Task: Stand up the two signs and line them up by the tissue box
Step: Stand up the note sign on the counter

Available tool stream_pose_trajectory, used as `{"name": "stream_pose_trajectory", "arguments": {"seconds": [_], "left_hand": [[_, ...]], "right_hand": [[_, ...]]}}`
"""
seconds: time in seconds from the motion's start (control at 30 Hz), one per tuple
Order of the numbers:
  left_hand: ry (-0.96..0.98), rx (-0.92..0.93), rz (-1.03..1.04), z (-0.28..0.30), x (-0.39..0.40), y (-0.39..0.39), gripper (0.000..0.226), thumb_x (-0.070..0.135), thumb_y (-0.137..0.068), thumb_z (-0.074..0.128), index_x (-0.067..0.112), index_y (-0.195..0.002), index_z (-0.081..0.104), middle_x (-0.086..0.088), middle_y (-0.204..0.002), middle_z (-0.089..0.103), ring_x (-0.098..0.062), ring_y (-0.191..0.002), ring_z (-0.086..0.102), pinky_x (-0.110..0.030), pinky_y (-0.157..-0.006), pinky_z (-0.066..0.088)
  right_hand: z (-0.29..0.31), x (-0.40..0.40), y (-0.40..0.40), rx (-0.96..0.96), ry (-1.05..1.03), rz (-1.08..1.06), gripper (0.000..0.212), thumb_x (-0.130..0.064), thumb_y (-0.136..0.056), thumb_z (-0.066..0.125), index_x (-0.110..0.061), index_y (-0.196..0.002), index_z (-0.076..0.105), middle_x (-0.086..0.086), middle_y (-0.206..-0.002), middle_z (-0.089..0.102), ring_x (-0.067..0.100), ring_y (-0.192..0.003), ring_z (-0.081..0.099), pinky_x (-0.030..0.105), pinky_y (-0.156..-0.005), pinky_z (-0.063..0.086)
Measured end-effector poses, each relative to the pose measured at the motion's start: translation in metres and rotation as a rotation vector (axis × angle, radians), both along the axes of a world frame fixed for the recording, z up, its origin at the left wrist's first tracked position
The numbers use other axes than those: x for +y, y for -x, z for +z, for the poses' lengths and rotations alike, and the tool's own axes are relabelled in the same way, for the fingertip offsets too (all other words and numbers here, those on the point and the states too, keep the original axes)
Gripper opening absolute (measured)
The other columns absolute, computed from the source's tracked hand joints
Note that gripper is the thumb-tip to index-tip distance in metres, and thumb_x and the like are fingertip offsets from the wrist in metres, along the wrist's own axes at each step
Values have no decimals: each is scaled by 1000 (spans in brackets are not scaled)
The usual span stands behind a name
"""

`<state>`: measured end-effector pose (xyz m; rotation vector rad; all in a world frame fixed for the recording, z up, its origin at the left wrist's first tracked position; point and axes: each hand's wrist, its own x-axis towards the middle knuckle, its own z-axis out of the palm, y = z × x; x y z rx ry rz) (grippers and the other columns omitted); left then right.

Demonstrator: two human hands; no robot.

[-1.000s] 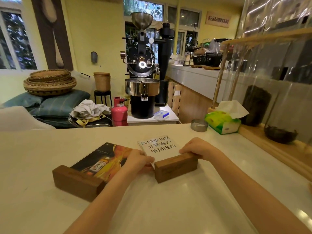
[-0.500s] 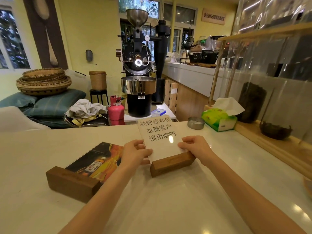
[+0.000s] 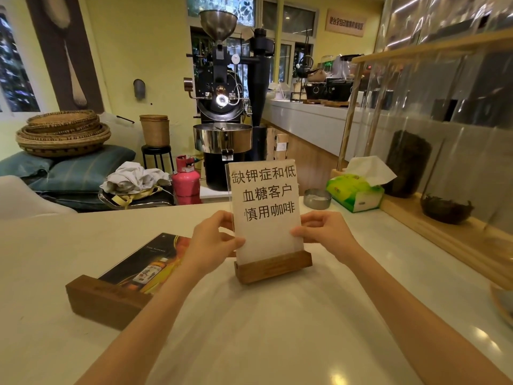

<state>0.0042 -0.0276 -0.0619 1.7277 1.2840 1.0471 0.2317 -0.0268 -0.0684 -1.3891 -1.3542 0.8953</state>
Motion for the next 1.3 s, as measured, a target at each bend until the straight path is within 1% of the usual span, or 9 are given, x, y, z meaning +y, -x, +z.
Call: {"name": "stream_pose_trajectory", "arguments": {"seconds": [0.13, 0.33, 0.47, 0.8, 0.93, 1.0, 1.07, 1.2, 1.3], "left_hand": [[28, 92, -75, 7, -2, 2, 26, 0, -78, 66, 7, -101, 56, -8, -104, 62, -26, -89, 68, -35, -70, 61], [41, 153, -133, 10, -4, 4, 27, -3, -75, 69, -5, -98, 56, -9, -100, 64, -26, -87, 69, -35, -65, 62], [51, 182, -200, 13, -9, 4, 32, -2, -75, 68, 3, -105, 57, 1, -92, 61, -25, -90, 68, -41, -71, 62], [52, 240, -249, 17, -15, 2, 45, -1, -77, 67, 12, -117, 52, 9, -90, 55, -25, -96, 63, -42, -78, 60], [81, 336, -279, 21, -15, 5, 40, 5, -77, 68, 12, -115, 54, -2, -105, 60, -25, -99, 63, -39, -82, 58], [62, 408, -256, 28, -12, 12, 36, 13, -78, 69, 14, -111, 55, -4, -109, 64, -21, -98, 64, -35, -85, 56], [42, 393, -206, 37, -10, 25, 35, 17, -79, 68, 17, -111, 55, -3, -106, 65, -18, -97, 64, -31, -84, 53], [90, 409, -184, 53, -9, 60, 32, 19, -83, 64, 17, -113, 56, 1, -101, 64, -16, -95, 63, -25, -78, 52], [148, 417, -136, 52, -6, 86, 24, 20, -85, 61, 17, -109, 59, 5, -93, 63, -9, -85, 61, -19, -70, 49]], "right_hand": [[12, -4, -6, -160, 33, 17, 19, -7, -66, 79, -6, -83, 70, 9, -83, 73, 23, -73, 70, 21, -58, 59], [28, -10, -6, -389, 77, 12, 14, -9, -65, 80, -10, -74, 70, 5, -76, 71, 15, -62, 68, 21, -56, 58], [33, -14, -6, -506, 106, 27, 25, -13, -65, 80, -5, -87, 73, 7, -85, 73, 18, -69, 70, 23, -60, 59], [37, -23, -3, -552, 147, 44, 32, -14, -67, 78, -6, -98, 71, 5, -101, 72, 18, -73, 69, 24, -64, 59], [42, -26, 1, -653, 264, -2, 39, -29, -69, 77, -5, -98, 67, 6, -83, 72, 17, -66, 69, 26, -62, 59], [46, -30, 8, -656, 336, 0, 40, -36, -70, 74, -7, -95, 64, 4, -71, 69, 17, -60, 69, 25, -54, 58], [47, -37, 19, -609, 395, 67, 37, -36, -74, 71, -8, -94, 61, 5, -72, 70, 18, -61, 70, 24, -53, 58], [39, -52, 57, -576, 514, 301, 38, -37, -83, 61, -3, -100, 64, 13, -90, 72, 22, -77, 69, 26, -67, 57], [27, -58, 92, -397, 458, 417, 28, -34, -86, 58, -7, -91, 65, 9, -87, 72, 18, -76, 69, 24, -69, 57]]}}
